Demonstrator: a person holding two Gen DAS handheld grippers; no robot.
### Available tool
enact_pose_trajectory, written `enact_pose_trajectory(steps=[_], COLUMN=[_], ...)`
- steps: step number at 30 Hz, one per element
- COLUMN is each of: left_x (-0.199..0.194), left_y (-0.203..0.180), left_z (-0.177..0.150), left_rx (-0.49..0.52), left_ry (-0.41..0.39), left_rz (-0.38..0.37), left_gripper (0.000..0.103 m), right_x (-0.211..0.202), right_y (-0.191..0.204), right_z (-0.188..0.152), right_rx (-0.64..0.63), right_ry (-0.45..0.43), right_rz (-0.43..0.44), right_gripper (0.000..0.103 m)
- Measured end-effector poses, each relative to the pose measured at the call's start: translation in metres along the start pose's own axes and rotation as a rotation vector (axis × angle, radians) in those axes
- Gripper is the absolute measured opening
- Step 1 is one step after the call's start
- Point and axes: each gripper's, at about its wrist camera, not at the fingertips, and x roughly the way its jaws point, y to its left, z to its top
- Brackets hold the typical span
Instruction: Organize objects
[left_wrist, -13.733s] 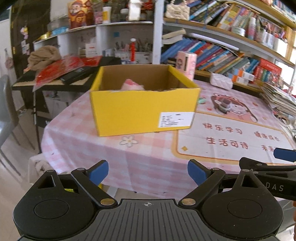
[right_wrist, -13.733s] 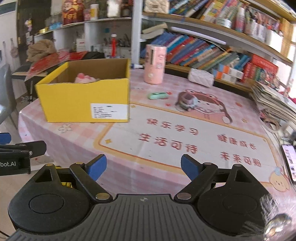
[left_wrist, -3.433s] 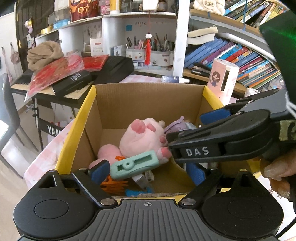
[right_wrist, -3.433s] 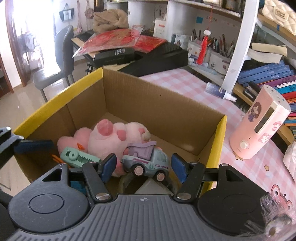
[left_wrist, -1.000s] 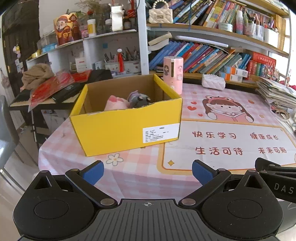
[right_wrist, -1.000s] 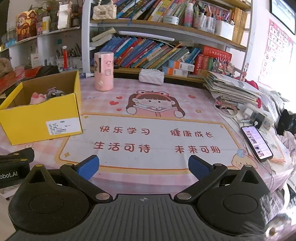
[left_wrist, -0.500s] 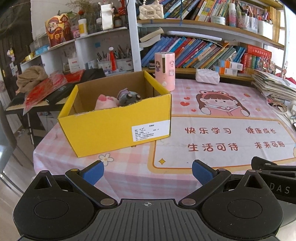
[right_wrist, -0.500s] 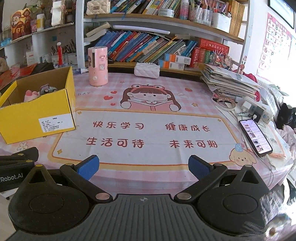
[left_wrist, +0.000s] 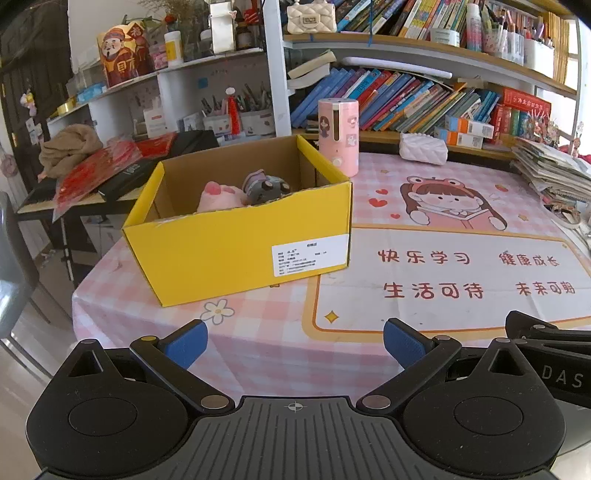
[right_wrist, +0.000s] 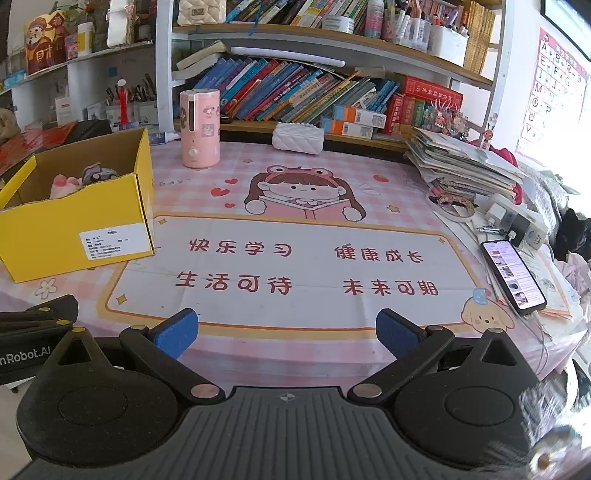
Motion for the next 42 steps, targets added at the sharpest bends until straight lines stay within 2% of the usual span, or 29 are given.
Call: enact_pose_trajectory(steps=[19, 42], left_x=[-0.003, -0.0022], left_y=[-0.0003, -0.0023], left_z=[-0.0049, -0.0053], left_rx=[-0.001, -0.005], left_ry=[0.014, 0.005], left_rz=[0.033, 0.028], left_gripper=[0.102, 0.102], right_x=[-0.0053, -0.0015], right_y=[0.0025, 0.0032], right_z=[-0.0022, -0.0034], right_rx=[-0.008, -0.016], right_ry=[-0.005, 0.016], right_rz=[0.008, -0.018], right_gripper=[0.103, 0.103])
